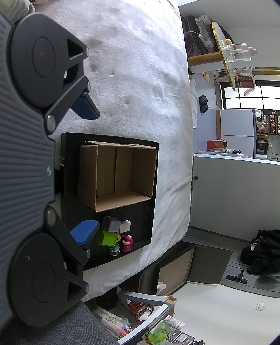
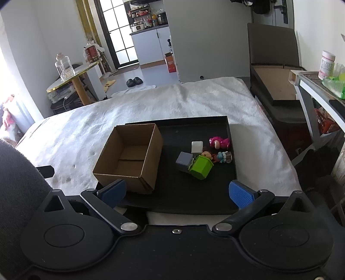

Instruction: Organize rigid objects

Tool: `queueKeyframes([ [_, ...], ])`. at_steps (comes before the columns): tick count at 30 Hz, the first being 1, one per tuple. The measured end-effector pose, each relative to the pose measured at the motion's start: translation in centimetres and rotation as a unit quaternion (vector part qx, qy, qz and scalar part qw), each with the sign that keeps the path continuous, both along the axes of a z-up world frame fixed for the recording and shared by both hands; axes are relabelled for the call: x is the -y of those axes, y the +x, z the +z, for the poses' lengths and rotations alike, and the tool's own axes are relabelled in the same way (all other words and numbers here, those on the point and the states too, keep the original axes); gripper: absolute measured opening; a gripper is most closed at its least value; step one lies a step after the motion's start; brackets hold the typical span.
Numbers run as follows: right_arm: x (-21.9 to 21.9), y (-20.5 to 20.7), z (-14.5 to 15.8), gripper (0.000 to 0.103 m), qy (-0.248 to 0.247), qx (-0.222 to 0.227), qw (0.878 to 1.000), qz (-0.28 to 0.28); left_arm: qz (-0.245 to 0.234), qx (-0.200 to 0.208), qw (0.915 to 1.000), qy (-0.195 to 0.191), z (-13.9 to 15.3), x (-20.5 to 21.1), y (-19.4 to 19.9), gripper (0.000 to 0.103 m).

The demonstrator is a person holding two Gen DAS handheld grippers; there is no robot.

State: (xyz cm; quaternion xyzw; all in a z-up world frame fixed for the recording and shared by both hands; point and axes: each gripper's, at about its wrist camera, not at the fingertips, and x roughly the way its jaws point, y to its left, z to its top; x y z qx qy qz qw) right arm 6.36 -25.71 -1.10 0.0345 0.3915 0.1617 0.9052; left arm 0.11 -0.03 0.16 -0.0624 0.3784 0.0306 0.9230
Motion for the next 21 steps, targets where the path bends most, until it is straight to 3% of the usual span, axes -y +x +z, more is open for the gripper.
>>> queueKeyframes([
  [21, 0.24, 0.37, -0.11, 0.103, 0.008, -0.001, 1.000, 0.001, 0.000, 0.001, 1.0000, 0.005, -0.16, -0.21, -0.34, 0.099],
])
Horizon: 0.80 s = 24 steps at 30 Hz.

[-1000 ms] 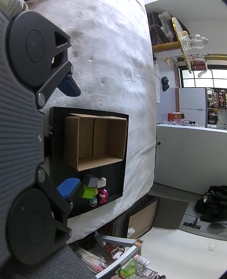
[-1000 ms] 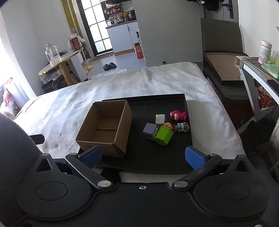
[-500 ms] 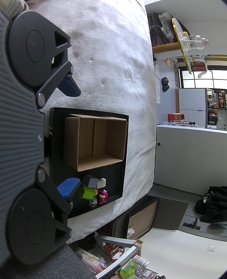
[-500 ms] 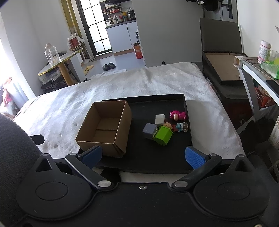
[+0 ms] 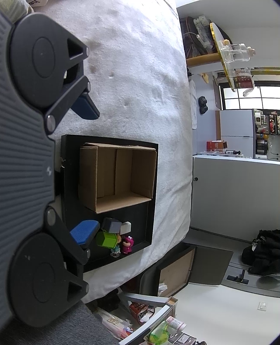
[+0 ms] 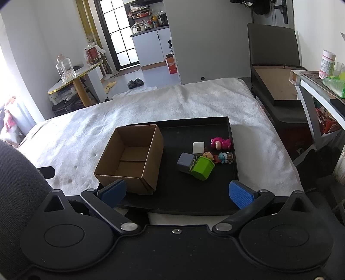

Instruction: Organize rigid objects

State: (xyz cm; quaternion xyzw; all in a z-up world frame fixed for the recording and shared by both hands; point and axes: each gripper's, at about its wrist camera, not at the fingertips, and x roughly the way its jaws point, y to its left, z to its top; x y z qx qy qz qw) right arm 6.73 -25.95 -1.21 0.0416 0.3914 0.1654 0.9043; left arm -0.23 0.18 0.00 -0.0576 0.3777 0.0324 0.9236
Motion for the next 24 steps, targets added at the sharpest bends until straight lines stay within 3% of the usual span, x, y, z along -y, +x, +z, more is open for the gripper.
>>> queueKeyframes([
  [24, -0.17, -0.21, 0.24, 0.103, -0.003, 0.010, 1.000, 0.000, 0.008, 0.001, 1.0000, -0.002, 0.45, -0.19, -0.09, 0.099],
])
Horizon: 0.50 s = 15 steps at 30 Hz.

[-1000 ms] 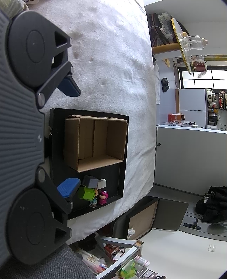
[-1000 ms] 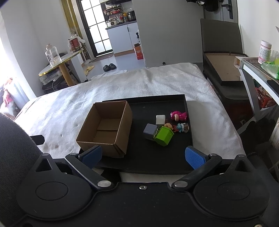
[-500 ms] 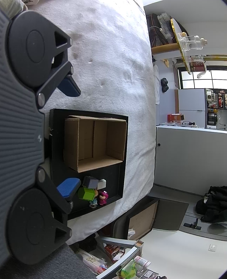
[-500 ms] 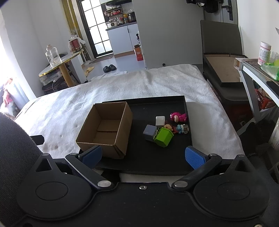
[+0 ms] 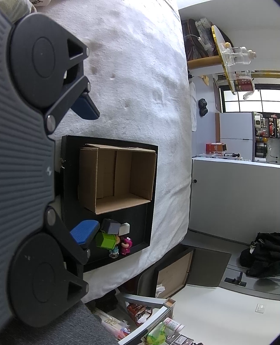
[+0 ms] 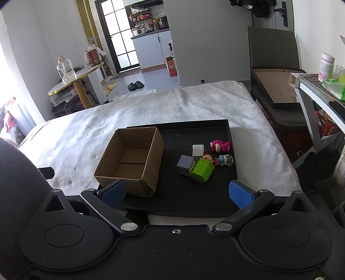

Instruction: Organize rigid objects

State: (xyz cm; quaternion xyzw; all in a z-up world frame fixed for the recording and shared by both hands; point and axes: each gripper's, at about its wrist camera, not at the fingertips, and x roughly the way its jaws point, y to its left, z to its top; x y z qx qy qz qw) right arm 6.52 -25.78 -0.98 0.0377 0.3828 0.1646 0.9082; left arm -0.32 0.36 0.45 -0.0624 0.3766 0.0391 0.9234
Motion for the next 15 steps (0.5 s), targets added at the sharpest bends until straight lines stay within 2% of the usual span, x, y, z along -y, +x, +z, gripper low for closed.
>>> queueKeyframes([
  [15, 0.50, -0.03, -0.10, 0.103, 0.014, 0.006, 1.000, 0.001, -0.006, 0.010, 0.9999, 0.005, -0.10, 0.19, -0.12, 0.099],
])
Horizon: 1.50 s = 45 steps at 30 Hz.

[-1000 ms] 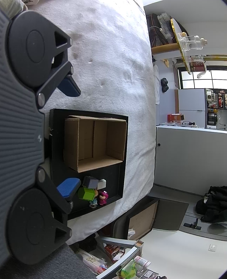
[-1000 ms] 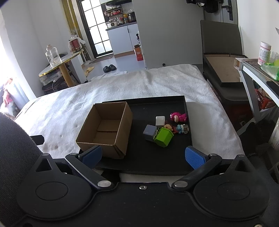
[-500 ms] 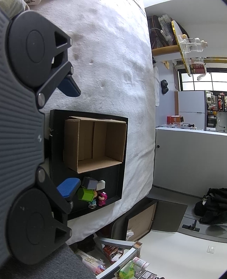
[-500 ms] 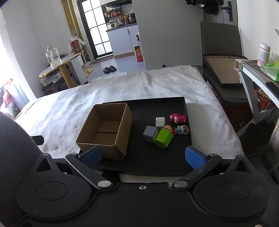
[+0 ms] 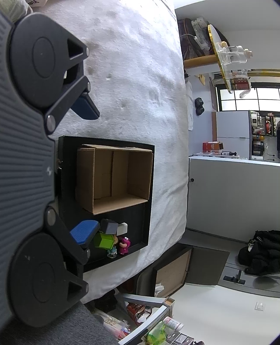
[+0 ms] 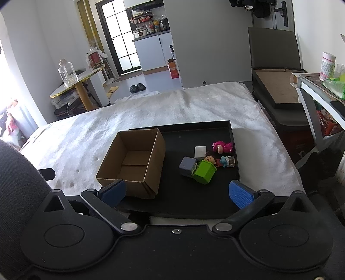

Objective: Organize rigid objects
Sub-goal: 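Reach the right gripper down to the green cube and close on it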

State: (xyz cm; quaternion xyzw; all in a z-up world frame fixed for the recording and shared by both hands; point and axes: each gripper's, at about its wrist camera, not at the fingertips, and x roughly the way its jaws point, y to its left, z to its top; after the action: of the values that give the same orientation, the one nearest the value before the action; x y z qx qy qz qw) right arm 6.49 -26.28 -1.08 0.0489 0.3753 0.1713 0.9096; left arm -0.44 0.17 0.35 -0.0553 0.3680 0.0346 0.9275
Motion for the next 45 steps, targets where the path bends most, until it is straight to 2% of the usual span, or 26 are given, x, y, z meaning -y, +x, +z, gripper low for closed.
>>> queueKeyframes([
  [10, 0.3, 0.8, -0.6, 0.103, 0.015, 0.007, 1.000, 0.005, -0.012, -0.001, 0.9999, 0.001, -0.6, -0.4, 0.9, 0.099],
  [23, -0.5, 2.7, -3.7, 0.103, 0.027, -0.014, 0.999, 0.042, -0.051, -0.013, 0.9986, 0.001, -3.5, 0.5, 3.5, 0.099],
  [35, -0.1, 6.0, -7.7, 0.103, 0.033, -0.055, 0.997, 0.032, -0.048, -0.058, 0.9972, 0.004, -6.9, 0.5, 7.9, 0.099],
  [45, 0.3, 8.9, -9.9, 0.103, 0.042, -0.073, 0.996, 0.031, -0.026, -0.087, 0.9954, 0.030, -9.4, 0.7, 11.0, 0.099],
])
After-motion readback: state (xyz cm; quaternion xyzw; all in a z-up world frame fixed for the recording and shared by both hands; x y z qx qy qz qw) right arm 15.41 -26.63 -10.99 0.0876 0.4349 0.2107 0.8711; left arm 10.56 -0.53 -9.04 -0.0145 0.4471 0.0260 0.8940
